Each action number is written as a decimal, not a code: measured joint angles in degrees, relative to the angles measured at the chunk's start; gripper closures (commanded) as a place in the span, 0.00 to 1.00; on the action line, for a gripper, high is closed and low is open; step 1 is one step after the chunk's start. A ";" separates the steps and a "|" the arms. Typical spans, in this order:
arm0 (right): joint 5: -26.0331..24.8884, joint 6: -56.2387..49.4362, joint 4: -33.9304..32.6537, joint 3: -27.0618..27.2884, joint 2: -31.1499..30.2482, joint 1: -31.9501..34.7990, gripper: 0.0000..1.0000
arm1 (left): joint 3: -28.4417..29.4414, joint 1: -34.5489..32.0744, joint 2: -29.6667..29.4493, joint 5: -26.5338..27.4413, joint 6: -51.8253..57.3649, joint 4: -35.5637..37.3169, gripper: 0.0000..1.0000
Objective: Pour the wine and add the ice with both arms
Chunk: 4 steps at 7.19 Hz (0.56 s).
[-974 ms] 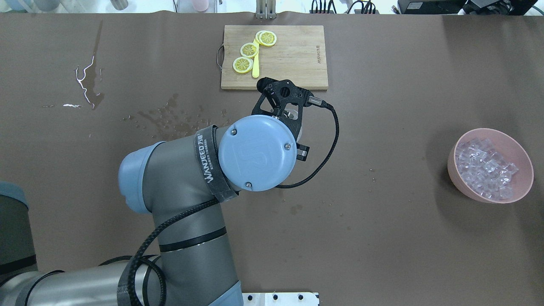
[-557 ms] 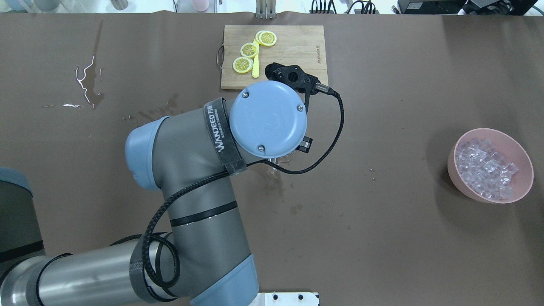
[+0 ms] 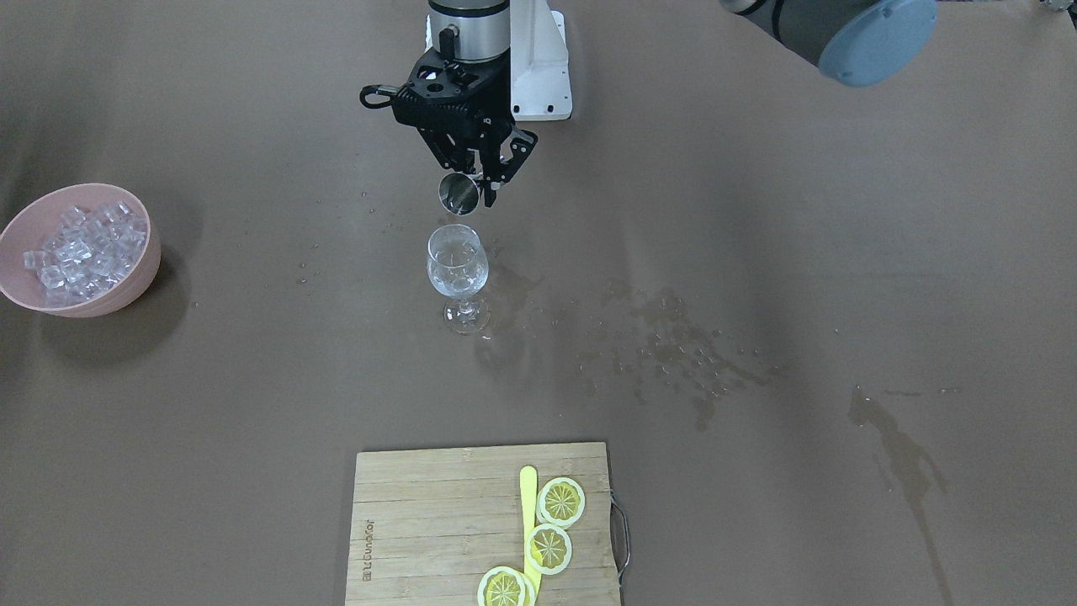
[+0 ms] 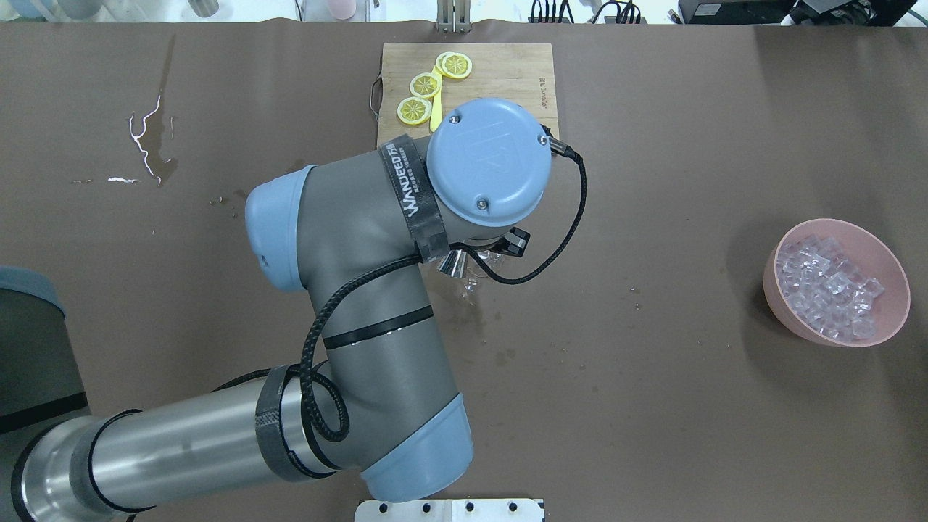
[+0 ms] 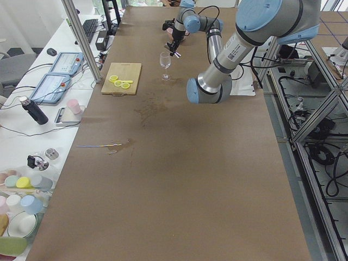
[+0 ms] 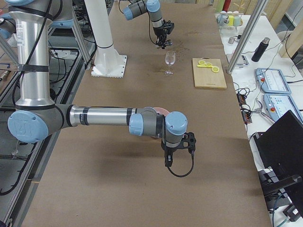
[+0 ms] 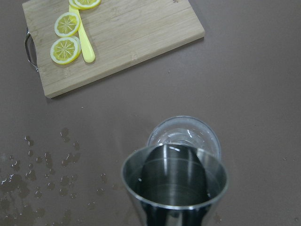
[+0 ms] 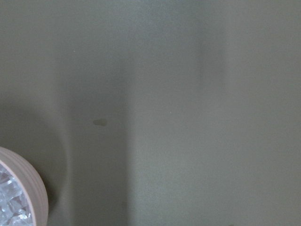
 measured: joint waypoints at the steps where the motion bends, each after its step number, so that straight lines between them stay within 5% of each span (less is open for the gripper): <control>1: 0.10 0.00 0.00 0.06 0.04 0.00 0.00 | 0.50 -0.04 -0.75 -0.42 0.87 1.64 1.00; 4: 0.52 0.00 0.00 0.53 0.22 0.00 0.00 | 1.16 -0.22 -2.31 -0.75 4.56 7.57 1.00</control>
